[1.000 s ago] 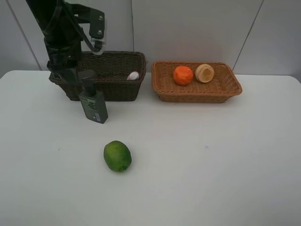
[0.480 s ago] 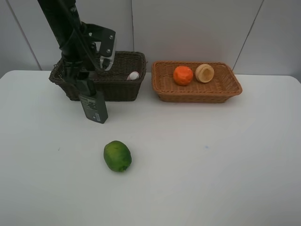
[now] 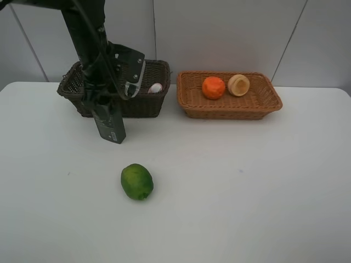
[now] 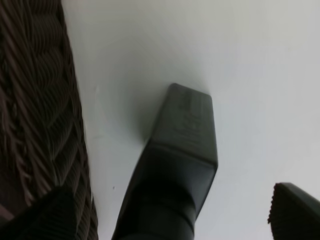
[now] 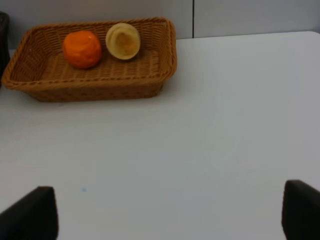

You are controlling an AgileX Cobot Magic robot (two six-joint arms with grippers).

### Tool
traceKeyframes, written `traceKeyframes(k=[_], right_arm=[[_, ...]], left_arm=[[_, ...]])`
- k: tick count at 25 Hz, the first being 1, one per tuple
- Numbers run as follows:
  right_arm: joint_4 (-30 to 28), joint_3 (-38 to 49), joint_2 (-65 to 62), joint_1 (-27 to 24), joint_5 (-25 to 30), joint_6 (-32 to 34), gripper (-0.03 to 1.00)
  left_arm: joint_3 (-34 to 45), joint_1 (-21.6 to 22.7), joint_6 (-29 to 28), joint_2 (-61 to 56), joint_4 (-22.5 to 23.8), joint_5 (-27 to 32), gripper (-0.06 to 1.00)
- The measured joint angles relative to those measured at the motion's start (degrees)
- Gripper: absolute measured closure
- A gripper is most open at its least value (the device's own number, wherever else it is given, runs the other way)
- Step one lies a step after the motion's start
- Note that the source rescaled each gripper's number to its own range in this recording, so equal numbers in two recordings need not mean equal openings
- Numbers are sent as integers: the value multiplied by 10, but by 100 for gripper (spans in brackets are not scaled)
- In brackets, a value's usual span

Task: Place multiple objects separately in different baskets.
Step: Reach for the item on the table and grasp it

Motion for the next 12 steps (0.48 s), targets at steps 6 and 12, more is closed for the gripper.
traceKeyframes(k=[6, 12], right_arm=[[0, 0, 0, 0, 0, 0, 0], [0, 0, 0, 0, 0, 0, 0]], left_arm=[[0, -2, 0, 9, 13, 0, -5], [0, -6, 0, 22, 16, 1, -5]])
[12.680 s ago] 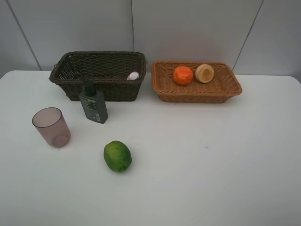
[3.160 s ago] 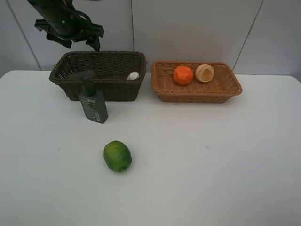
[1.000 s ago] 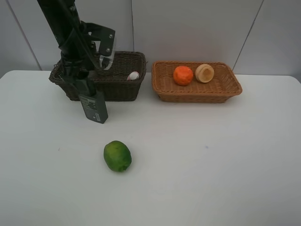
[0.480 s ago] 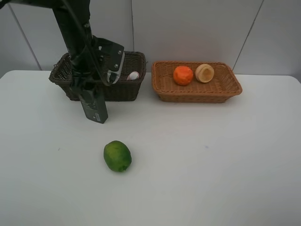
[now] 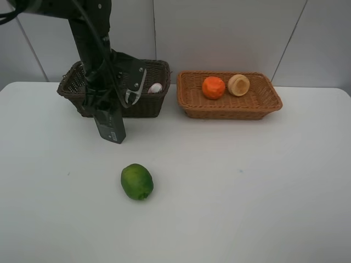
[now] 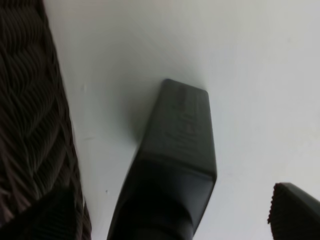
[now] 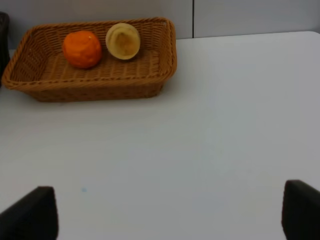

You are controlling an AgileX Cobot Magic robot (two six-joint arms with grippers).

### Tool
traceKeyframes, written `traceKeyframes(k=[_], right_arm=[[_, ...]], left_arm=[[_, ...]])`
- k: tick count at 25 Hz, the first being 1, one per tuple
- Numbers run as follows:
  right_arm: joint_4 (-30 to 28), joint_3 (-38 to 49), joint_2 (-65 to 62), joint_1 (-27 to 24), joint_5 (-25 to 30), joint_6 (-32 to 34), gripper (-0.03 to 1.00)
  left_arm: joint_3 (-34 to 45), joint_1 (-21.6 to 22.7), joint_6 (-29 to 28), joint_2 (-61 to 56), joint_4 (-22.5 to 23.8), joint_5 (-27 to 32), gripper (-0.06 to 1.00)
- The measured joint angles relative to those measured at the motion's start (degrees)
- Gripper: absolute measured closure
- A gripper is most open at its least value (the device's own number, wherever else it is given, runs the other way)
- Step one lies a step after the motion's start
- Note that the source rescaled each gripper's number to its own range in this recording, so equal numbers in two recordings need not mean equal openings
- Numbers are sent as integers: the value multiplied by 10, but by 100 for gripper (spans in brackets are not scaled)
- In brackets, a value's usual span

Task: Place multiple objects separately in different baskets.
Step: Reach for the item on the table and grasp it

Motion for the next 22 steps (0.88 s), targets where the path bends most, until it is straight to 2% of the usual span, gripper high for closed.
traceKeyframes(k=[22], right_arm=[[0, 0, 0, 0, 0, 0, 0]], left_arm=[[0, -3, 0, 37, 29, -3, -5]])
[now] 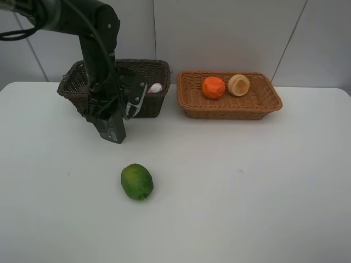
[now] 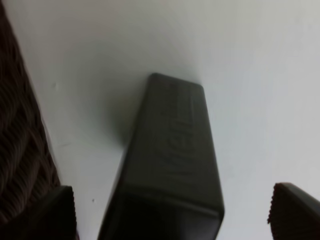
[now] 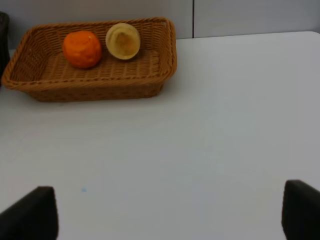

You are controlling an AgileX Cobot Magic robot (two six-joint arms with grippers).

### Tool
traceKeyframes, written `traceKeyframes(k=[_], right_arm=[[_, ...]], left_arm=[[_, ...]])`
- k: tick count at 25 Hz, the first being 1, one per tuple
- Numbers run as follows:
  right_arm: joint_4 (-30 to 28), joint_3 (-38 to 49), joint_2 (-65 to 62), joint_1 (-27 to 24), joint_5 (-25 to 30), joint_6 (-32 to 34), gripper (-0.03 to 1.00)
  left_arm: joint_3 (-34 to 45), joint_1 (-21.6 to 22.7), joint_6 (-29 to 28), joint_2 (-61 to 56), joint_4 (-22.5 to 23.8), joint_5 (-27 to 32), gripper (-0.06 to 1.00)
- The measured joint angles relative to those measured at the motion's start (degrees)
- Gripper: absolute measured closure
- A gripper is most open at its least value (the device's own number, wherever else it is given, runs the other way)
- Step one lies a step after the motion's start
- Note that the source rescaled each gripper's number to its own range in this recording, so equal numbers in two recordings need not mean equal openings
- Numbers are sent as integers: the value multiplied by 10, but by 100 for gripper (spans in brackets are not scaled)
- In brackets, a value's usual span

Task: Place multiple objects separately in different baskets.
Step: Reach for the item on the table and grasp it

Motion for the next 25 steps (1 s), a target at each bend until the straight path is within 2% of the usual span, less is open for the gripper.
traceKeyframes(k=[21, 23, 25], right_arm=[[0, 0, 0, 0, 0, 0, 0], [0, 0, 0, 0, 0, 0, 0], [0, 0, 0, 0, 0, 0, 0]], left_arm=[[2, 0, 0, 13, 4, -28, -5], [2, 0, 0, 13, 4, -28, -2], [2, 0, 0, 13, 6, -28, 9]])
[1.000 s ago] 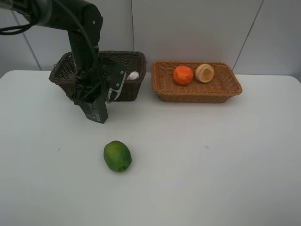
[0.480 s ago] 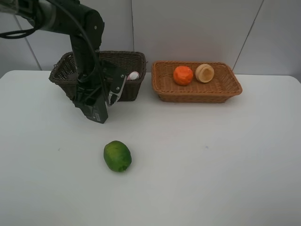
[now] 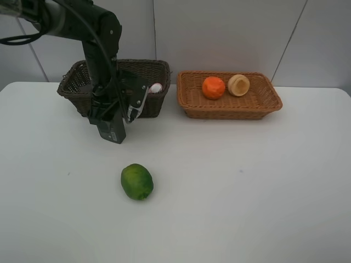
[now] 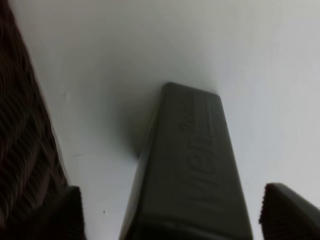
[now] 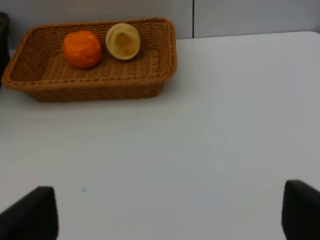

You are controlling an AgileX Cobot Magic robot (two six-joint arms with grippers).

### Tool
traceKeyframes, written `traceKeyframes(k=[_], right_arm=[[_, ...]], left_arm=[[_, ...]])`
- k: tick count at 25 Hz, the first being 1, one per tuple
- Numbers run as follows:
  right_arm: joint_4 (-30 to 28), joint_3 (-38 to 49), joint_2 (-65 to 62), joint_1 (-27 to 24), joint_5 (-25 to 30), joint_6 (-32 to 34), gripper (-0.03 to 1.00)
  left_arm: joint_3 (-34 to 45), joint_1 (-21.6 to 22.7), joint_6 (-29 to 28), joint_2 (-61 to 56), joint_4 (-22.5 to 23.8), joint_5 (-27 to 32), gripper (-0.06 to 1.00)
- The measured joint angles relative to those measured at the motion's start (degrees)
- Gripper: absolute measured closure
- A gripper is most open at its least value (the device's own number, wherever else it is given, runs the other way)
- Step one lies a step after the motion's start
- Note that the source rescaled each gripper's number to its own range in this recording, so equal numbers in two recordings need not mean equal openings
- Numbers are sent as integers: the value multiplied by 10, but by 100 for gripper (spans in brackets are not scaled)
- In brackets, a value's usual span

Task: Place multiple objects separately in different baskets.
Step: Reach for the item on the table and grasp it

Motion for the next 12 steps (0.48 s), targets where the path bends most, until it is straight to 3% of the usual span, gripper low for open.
traceKeyframes(k=[1, 3, 4, 12], right_arm=[[0, 0, 0, 0, 0, 0, 0], [0, 0, 0, 0, 0, 0, 0], [0, 0, 0, 0, 0, 0, 0], [0, 0, 0, 0, 0, 0, 0]], left_arm=[[0, 0, 0, 0, 3, 0, 17], [0, 0, 1, 0, 7, 9, 44], [0, 0, 1, 0, 8, 18, 49], [0, 0, 1, 0, 8, 39, 48]])
